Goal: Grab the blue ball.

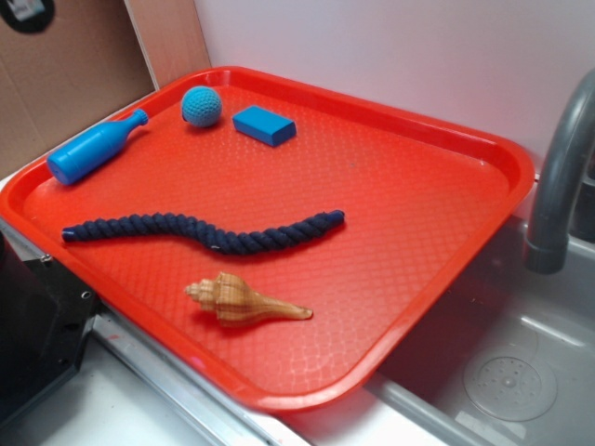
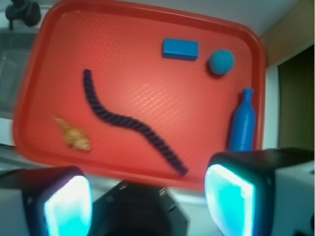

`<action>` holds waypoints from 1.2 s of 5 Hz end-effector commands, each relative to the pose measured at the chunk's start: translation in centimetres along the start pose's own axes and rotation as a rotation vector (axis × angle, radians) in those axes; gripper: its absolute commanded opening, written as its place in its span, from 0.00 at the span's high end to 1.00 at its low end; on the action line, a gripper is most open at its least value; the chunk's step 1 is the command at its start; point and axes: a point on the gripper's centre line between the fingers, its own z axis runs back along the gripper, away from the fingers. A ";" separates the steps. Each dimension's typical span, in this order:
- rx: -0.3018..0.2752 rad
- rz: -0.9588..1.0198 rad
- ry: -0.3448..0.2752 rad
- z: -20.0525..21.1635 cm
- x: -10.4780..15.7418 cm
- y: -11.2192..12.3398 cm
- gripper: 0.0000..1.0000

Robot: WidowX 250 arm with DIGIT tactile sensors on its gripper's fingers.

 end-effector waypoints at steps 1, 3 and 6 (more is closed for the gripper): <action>-0.002 -0.217 -0.066 -4.2 2.5 5.3 0.00; 0.048 -0.341 -0.086 -8.9 5.4 8.5 0.00; 0.107 -0.453 -0.095 -15.4 9.0 11.5 0.00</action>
